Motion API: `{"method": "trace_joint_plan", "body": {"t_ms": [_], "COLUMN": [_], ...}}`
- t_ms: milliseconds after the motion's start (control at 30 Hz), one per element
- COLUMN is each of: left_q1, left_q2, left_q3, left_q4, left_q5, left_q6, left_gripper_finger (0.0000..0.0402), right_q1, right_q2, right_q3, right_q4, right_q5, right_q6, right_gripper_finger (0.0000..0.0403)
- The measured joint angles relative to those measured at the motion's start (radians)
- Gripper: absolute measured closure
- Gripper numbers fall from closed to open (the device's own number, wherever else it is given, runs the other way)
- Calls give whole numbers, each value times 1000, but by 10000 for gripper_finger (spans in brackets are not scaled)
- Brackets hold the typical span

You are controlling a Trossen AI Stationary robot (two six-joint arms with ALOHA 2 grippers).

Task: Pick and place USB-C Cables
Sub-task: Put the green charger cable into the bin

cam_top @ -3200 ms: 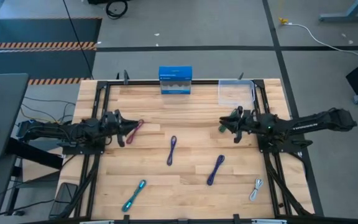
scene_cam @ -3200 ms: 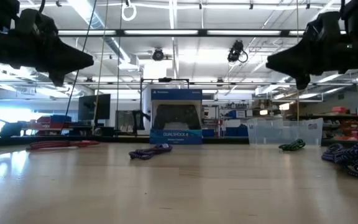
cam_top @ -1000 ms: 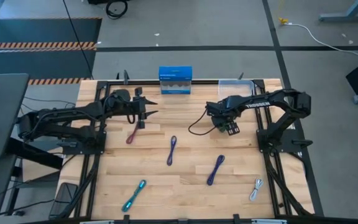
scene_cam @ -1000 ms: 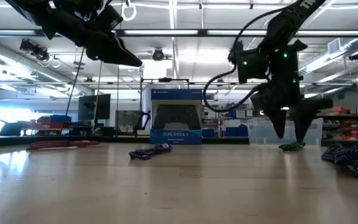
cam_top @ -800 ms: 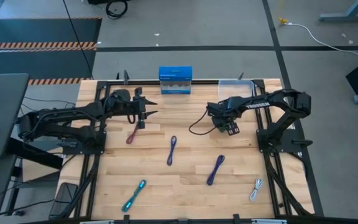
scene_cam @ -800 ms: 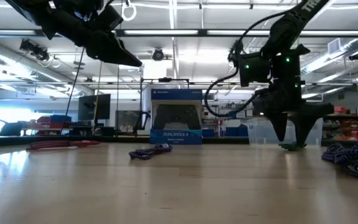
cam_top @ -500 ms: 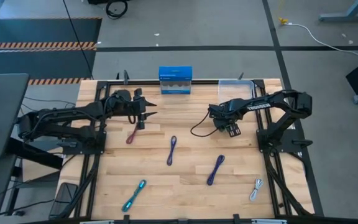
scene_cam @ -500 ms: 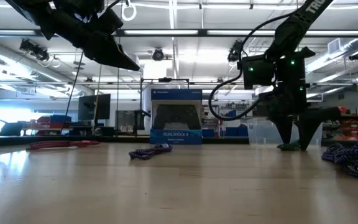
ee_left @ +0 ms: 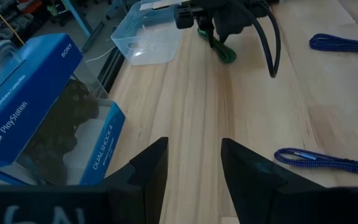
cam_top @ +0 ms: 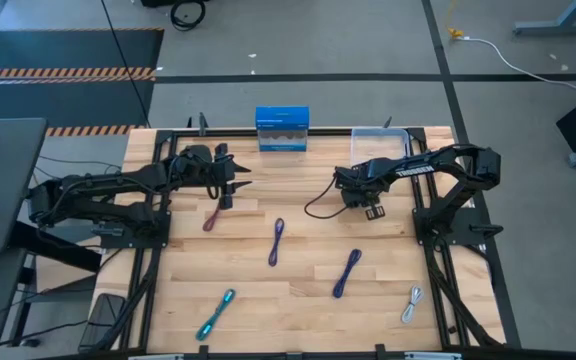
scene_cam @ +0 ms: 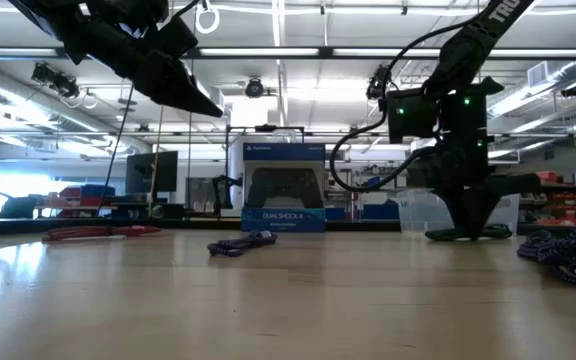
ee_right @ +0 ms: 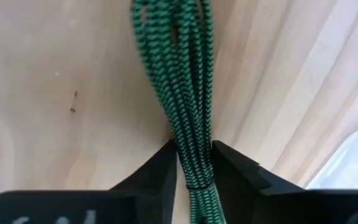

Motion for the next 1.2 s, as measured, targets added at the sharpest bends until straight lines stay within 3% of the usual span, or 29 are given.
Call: {"method": "trace_joint_plan", "body": {"t_ms": [400,600,967,1200], "left_q1": [0,0,0,0], "left_q2": [0,0,0,0], "left_q3": [0,0,0,0], "left_q4": [1,1,-6,-26], "left_q5": [0,0,0,0], "left_q6": [0,0,0,-1], "left_gripper_finger": [244,244,244,244], "right_q1": [3,19,53,16], "right_q2": [0,0,0,0], "right_q3": [2,25,250,409], "right_q4": [23,-14,-204,-285], "right_q5": [-19,-20,66,138], "right_q6": [60,61,66,60], "right_gripper_finger": [364,379,379,379]}}
